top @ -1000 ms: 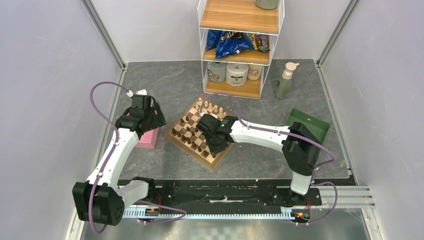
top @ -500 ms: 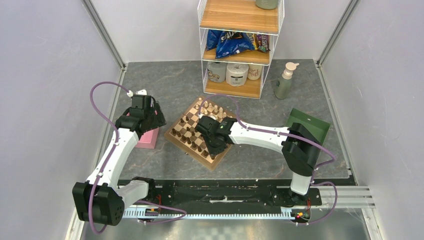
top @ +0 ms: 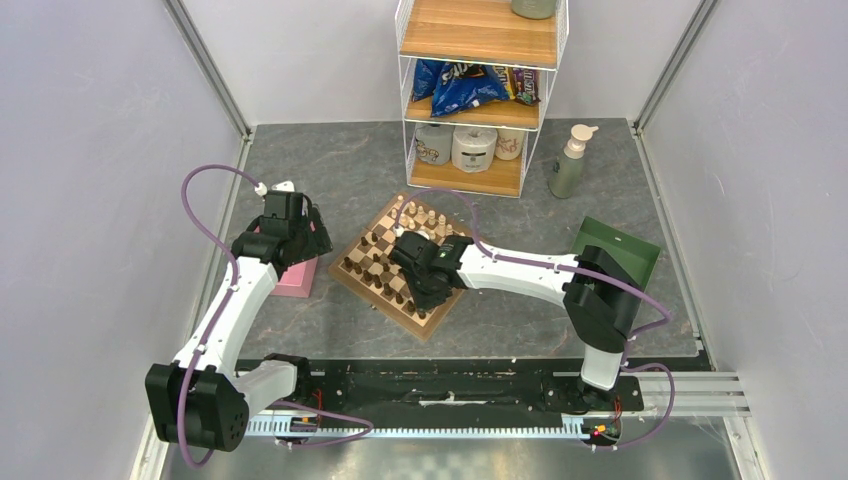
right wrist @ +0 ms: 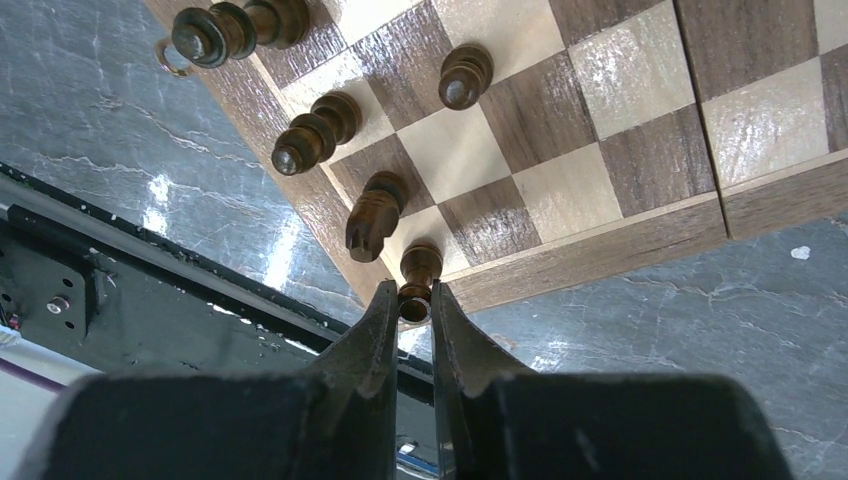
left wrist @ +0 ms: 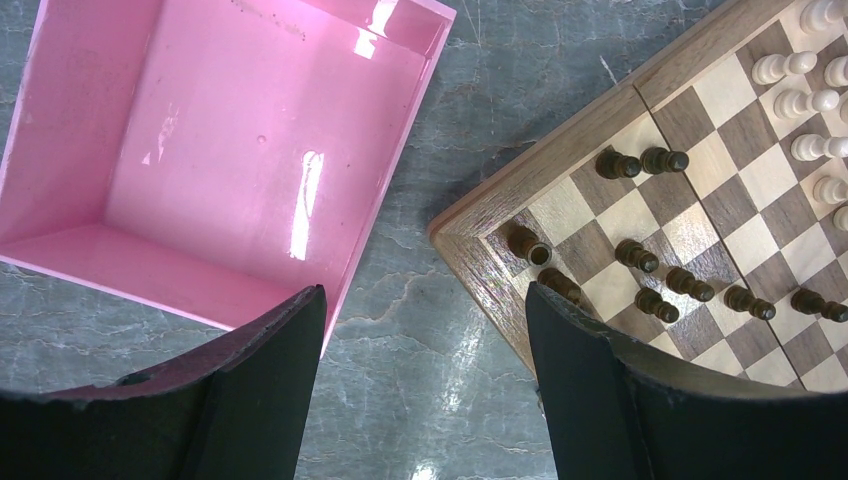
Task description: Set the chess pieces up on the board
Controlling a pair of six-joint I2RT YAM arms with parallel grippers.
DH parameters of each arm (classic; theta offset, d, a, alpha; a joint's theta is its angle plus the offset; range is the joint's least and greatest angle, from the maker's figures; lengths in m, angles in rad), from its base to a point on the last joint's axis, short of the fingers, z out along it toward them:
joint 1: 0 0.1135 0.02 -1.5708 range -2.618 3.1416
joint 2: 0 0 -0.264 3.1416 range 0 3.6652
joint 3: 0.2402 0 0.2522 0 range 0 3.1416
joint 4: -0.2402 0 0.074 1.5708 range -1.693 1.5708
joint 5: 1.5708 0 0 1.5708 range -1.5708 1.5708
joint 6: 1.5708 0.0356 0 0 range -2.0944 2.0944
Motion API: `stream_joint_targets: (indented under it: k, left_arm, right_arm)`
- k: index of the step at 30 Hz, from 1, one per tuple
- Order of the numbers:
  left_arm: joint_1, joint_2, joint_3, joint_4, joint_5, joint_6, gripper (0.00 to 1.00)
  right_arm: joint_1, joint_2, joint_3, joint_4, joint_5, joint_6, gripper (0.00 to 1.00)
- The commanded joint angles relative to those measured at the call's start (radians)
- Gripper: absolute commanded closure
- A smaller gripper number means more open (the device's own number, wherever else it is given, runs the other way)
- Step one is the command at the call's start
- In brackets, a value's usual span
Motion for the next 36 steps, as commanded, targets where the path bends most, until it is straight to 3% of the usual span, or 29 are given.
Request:
stream_joint_targets:
  k: [1, 9, 16, 21, 28, 32, 36]
  left_arm:
    - [0.007, -0.017, 0.000, 0.025, 0.013, 0.006, 0.20]
    - [0.007, -0.012, 0.001, 0.025, 0.013, 0.007, 0.20]
    - [0.007, -0.016, -0.001, 0.025, 0.012, 0.006, 0.20]
    - [0.007, -0.016, -0.002, 0.025, 0.010, 0.006, 0.20]
    - [0.007, -0.008, -0.005, 0.025, 0.021, -0.006, 0.20]
    - [0.006, -0.022, -0.011, 0.014, 0.049, -0.040, 0.19]
    - [0.006, -0.063, -0.045, 0.016, 0.078, -0.095, 0.20]
  right_arm:
    - [0.012, 0.013, 0.043, 0.025, -0.017, -0.003, 0.82]
    - [0.012, 0.016, 0.043, 0.026, -0.017, -0.008, 0.75]
    - [0.013, -0.019, 0.046, 0.033, -0.021, -0.020, 0.55]
    - [0.013, -0.060, 0.052, 0.032, -0.007, -0.026, 0.49]
    - [-0.016, -0.183, 0.063, 0.005, 0.169, -0.073, 0.33]
    - [-0.115, -0.235, 0.046, 0.005, 0.204, -0.085, 0.32]
    - [-0.245, -0.265, 0.003, 0.007, 0.178, -0.086, 0.40]
